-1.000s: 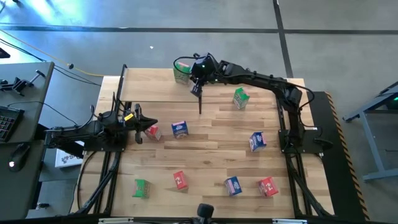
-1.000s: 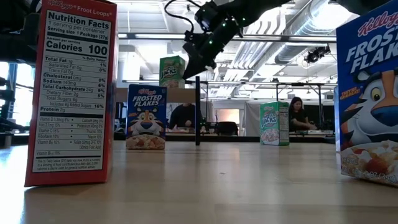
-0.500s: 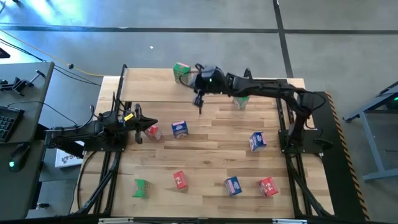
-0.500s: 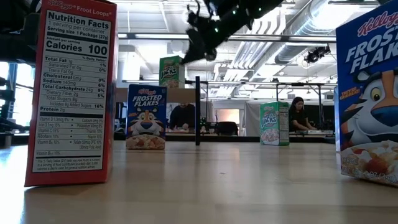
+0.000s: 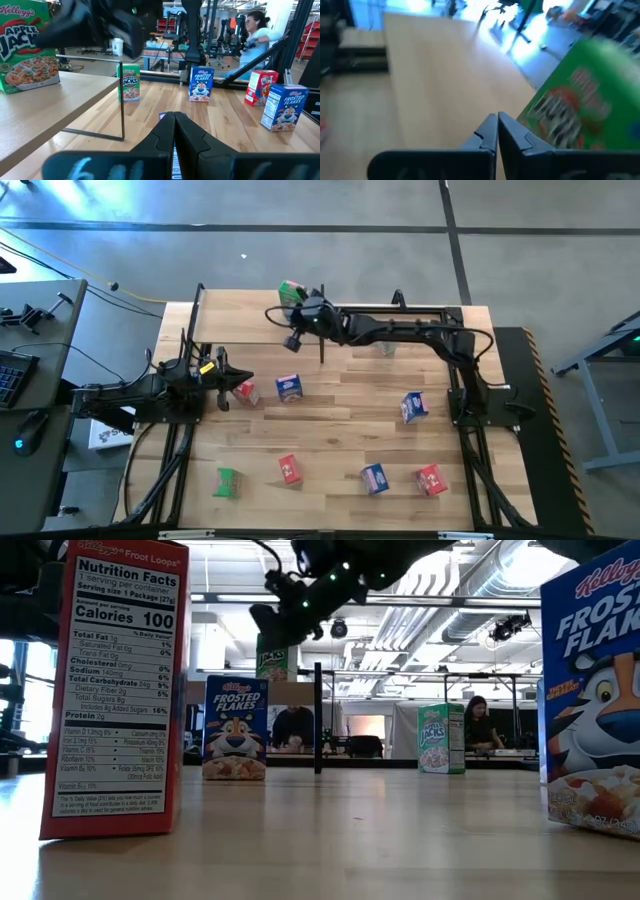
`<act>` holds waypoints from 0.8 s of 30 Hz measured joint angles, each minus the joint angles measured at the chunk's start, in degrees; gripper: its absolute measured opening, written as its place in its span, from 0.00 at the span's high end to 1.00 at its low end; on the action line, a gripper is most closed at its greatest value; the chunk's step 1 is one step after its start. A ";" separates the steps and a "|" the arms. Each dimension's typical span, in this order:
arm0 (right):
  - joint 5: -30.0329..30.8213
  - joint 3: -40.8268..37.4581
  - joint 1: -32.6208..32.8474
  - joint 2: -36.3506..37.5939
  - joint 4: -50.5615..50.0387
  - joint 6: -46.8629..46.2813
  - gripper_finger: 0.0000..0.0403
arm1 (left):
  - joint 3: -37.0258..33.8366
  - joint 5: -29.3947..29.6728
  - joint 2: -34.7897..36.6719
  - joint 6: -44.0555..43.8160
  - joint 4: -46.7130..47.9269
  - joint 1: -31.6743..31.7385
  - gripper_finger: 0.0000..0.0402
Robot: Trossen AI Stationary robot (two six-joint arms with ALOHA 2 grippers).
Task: Stack cereal on shelf
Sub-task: Put the middle green cereal box on the shelf
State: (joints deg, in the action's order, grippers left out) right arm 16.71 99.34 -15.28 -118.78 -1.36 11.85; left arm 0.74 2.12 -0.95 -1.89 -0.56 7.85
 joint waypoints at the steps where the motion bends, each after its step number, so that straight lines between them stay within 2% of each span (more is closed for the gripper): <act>1: 0.79 1.09 -0.28 -0.60 0.14 -0.38 1.00 | 0.01 0.01 0.00 0.00 -0.02 -0.01 0.99; 11: 4.77 2.50 -3.06 -2.30 -0.59 -4.40 1.00 | -0.01 0.03 0.00 0.00 -0.24 0.00 0.99; 24: 3.76 2.44 -3.45 -2.38 -1.32 -5.46 1.00 | -0.01 0.03 -0.01 -4.56 -0.22 0.01 0.99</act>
State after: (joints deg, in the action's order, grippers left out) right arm 20.47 101.78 -18.73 -121.16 -2.68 6.39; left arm 0.74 2.15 -0.96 -6.45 -0.78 7.86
